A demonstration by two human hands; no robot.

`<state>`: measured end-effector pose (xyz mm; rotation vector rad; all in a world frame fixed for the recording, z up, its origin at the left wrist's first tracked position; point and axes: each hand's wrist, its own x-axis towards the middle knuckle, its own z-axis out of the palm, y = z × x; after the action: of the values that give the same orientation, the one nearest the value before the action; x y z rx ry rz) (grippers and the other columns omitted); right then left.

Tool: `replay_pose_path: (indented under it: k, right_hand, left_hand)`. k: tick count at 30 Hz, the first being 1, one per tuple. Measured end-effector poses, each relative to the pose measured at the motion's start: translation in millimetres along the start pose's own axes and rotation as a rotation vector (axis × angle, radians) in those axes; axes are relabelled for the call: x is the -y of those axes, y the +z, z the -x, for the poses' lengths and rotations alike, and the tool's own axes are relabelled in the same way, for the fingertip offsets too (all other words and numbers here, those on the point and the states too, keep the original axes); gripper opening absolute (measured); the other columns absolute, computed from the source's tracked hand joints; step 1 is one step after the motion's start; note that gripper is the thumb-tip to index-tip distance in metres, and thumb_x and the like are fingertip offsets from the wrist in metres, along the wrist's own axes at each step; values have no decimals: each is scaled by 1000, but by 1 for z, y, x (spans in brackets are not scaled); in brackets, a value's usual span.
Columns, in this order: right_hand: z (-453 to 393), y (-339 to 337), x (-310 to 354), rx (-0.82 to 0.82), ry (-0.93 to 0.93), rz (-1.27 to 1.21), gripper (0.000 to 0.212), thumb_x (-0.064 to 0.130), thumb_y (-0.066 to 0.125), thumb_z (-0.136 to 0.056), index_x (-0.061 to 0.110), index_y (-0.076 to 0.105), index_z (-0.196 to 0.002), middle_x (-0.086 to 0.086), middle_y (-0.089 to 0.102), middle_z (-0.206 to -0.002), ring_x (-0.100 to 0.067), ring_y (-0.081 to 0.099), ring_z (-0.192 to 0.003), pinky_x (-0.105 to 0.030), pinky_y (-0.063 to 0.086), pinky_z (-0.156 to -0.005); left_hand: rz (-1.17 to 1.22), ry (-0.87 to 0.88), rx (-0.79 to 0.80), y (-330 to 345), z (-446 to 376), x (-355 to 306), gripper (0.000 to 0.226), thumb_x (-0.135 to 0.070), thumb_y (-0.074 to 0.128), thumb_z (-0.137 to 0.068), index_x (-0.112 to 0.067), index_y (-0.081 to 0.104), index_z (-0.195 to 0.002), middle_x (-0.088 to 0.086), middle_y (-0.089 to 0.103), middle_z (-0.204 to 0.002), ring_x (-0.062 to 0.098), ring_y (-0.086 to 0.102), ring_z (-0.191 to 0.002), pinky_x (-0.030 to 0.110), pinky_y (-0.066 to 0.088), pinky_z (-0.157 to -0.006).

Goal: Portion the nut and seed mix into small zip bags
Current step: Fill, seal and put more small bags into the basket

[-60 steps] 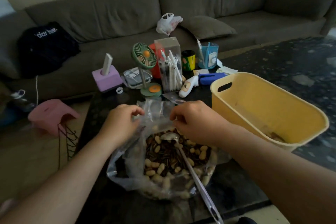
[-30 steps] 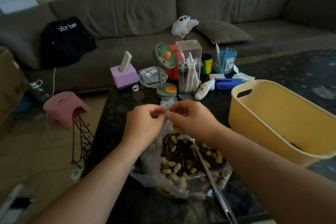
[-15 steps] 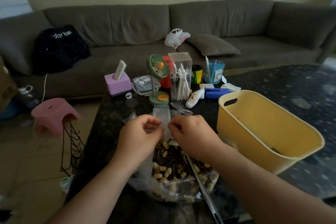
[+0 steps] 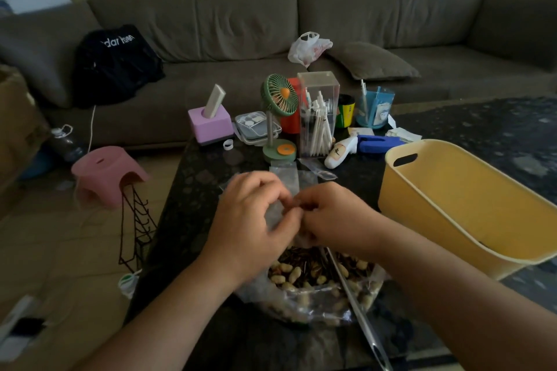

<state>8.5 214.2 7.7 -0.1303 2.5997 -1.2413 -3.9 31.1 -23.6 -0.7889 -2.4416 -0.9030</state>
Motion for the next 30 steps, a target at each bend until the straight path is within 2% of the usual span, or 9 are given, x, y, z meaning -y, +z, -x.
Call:
replay_pose_path:
  k: [1, 4, 7, 10, 13, 16, 22, 26, 30]
  right_hand:
    - [2, -1, 1, 43, 31, -135, 22, 9, 61, -97, 22, 77, -103, -3, 77, -90, -15, 76, -83, -35, 65, -79]
    - [6, -1, 2, 81, 68, -351, 25, -2, 56, -96, 8, 76, -107, -6, 72, -82, -12, 69, -66, -23, 57, -62]
    - [7, 0, -1, 94, 77, -433, 22, -7, 54, -93, -2, 74, -101, -16, 71, -85, -24, 67, -71, -29, 57, -66]
    - [10, -5, -2, 105, 73, -401, 19, -6, 60, -93, 2, 76, -100, -16, 77, -94, -27, 76, -82, -32, 62, -74]
    - [12, -12, -4, 78, 93, -367, 19, -4, 66, -94, 8, 78, -104, -7, 79, -90, -18, 78, -81, -26, 61, -72]
    - [11, -11, -6, 46, 109, -352, 19, -1, 69, -95, 11, 76, -107, -3, 80, -86, -17, 78, -80, -29, 64, -73]
    - [17, -13, -7, 21, 93, -405, 16, 0, 69, -95, 10, 74, -108, -12, 79, -92, -23, 79, -84, -37, 66, -80]
    - [18, -15, -10, 44, 94, -401, 13, 7, 67, -99, 10, 74, -110, -12, 79, -92, -23, 78, -85, -39, 65, -83]
    - [20, -17, -15, 56, 96, -415, 13, 12, 71, -97, 12, 74, -110, -11, 79, -94, -24, 78, -87, -41, 65, -85]
  left_hand:
    - [22, 42, 71, -3, 0, 3, 29, -49, 62, -91, -26, 68, -107, -12, 61, -118, 6, 52, -119, 12, 31, -105]
    - [104, 4, 347, -10, 4, 4, 72, -67, 66, -83, -40, 41, -145, -21, 47, -137, -6, 43, -127, 5, 29, -103]
    - [57, -15, 405, -3, 11, 5, 92, -63, 80, -78, -47, 25, -149, -31, 33, -132, -9, 37, -126, 5, 31, -100]
    - [16, -7, 360, 0, 11, 6, 89, -55, 83, -80, -41, 30, -151, -30, 31, -127, -8, 37, -122, 9, 33, -98]
    - [16, -9, 352, 0, 10, 11, 78, -61, 81, -78, -46, 41, -143, -31, 41, -123, -6, 43, -118, 17, 38, -97]
    - [58, -12, 285, -1, 12, 8, 69, -70, 76, -73, -48, 51, -133, -36, 46, -113, -9, 48, -111, 15, 39, -89]
    - [123, -57, 178, 0, 15, 5, 64, -74, 74, -72, -44, 61, -127, -25, 56, -108, 3, 58, -106, 25, 51, -86]
    - [128, -38, 115, 0, 18, 2, 50, -65, 72, -81, -33, 69, -120, -25, 60, -106, 1, 61, -101, 11, 46, -83]
    - [161, -70, 114, 3, 20, -1, 51, -63, 72, -81, -33, 68, -123, -29, 60, -103, -5, 61, -100, 6, 44, -80]
